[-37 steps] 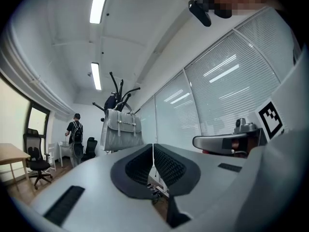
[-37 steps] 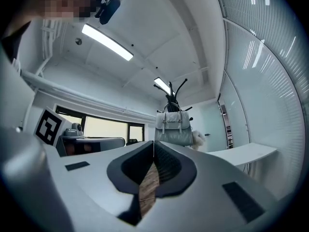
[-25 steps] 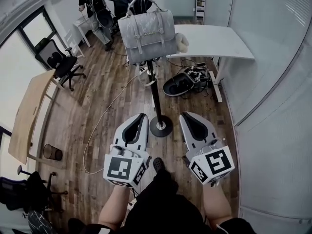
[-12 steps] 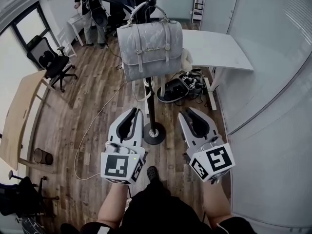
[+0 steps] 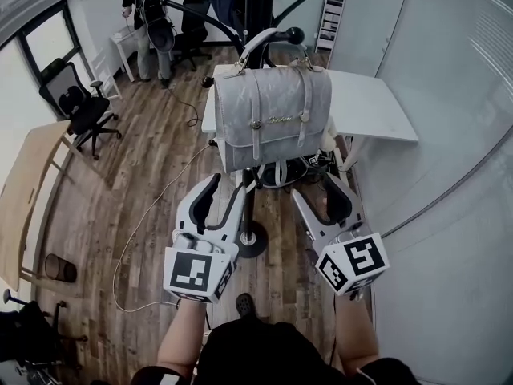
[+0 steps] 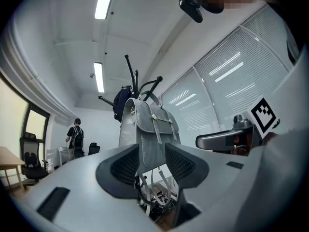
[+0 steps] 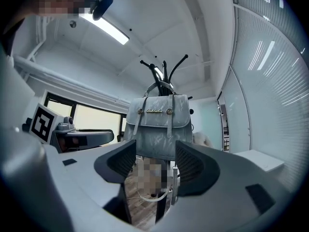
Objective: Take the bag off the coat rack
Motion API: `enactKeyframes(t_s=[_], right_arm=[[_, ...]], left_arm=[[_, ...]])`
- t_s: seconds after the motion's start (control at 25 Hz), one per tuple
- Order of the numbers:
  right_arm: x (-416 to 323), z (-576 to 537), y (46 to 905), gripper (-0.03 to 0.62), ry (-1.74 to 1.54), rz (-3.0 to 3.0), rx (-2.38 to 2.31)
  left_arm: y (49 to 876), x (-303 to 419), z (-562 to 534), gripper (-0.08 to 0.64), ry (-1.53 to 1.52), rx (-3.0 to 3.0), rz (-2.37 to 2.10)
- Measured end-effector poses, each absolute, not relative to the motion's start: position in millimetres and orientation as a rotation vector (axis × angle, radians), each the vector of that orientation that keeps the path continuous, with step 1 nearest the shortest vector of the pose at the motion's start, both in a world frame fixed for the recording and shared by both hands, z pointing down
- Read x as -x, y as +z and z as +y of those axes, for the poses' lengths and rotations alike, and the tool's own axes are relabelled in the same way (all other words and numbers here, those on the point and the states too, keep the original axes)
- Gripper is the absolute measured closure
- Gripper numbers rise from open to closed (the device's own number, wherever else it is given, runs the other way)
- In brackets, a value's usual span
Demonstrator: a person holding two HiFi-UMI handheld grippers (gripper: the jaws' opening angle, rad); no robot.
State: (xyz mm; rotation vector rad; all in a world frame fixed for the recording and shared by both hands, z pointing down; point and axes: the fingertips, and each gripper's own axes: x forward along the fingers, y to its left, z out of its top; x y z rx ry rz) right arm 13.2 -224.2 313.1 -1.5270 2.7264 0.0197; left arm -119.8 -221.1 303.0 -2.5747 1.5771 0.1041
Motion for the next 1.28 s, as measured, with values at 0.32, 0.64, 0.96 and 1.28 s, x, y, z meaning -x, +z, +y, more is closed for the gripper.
enactKeyframes(t_s=[0.32, 0.64, 0.96, 1.28], right_arm=[[-22, -250, 310, 0.267, 0.101, 2.72, 1.551], [-19, -284, 294, 0.239, 0.17, 2.791, 1.53], [-17, -316, 291, 0.216, 0.212, 2.828, 1.526], [-3, -329, 298, 0.21, 0.176, 2.895, 1.418]], left_arm=[[304, 105, -252, 0.248, 0.049, 2.573, 1.476], [301, 100, -273, 0.215, 0.053, 2.592, 1.462], [299, 86, -289, 0.207, 0.026, 2.591, 1.414], [302, 85, -307, 0.204, 0.016, 2.607, 1.384]])
